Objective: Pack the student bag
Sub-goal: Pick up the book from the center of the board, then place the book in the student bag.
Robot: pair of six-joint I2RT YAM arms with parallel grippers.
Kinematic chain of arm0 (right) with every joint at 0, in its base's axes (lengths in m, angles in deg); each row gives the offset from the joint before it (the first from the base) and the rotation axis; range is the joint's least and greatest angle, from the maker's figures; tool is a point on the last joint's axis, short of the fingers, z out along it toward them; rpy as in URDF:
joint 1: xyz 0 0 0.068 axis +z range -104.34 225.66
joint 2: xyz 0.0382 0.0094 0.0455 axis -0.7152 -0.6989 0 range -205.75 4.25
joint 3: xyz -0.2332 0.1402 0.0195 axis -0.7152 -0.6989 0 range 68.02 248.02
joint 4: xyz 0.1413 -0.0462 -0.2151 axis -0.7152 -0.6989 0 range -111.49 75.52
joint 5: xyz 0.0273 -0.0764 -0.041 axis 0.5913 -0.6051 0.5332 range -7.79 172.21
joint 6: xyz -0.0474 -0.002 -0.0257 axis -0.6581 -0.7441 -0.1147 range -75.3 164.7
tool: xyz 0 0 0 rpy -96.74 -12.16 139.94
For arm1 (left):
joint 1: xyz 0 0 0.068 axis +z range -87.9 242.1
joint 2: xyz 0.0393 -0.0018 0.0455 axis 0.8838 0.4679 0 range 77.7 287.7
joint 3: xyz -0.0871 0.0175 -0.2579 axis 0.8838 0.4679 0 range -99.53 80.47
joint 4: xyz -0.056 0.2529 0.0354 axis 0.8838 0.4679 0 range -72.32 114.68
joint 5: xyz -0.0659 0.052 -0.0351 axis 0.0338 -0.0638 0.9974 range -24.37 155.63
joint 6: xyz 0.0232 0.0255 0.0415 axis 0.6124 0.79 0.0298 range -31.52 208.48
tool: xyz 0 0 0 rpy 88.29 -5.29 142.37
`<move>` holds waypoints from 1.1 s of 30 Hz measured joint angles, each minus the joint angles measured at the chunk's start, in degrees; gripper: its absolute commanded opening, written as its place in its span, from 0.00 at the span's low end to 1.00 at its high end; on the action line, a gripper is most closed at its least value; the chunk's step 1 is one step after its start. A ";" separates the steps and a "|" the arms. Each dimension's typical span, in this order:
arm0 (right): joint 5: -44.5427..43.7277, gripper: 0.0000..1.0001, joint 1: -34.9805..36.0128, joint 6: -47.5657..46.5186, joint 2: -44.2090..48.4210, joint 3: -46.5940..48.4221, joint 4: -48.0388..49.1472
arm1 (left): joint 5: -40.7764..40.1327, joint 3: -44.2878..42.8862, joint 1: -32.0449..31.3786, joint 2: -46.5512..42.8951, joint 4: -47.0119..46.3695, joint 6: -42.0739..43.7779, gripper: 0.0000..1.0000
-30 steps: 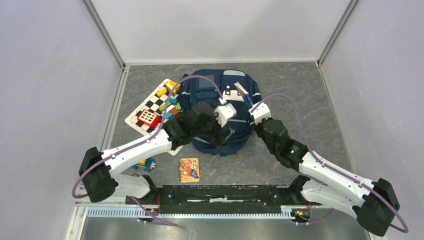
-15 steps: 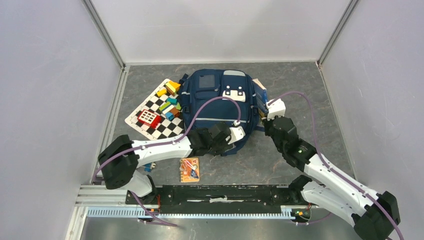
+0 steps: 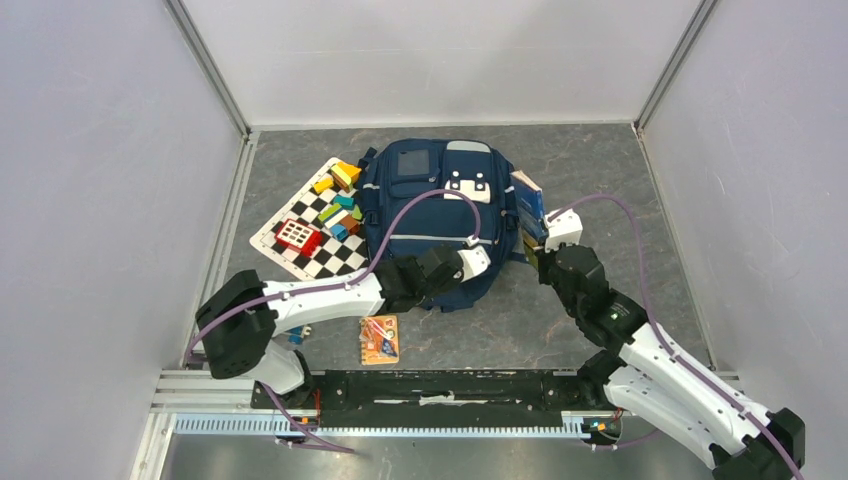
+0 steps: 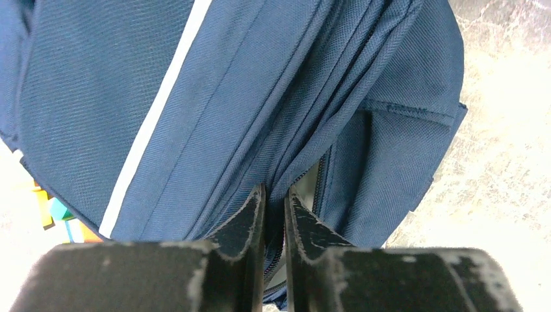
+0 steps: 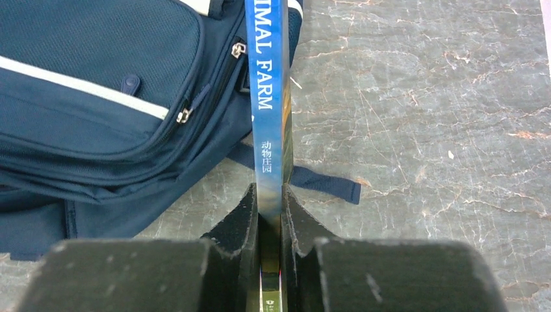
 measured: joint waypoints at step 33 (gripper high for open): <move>47.28 0.00 0.70 -8.81 3.23 4.00 -15.17 | -1.95 -38.53 10.43 6.10 16.68 -9.79 0.02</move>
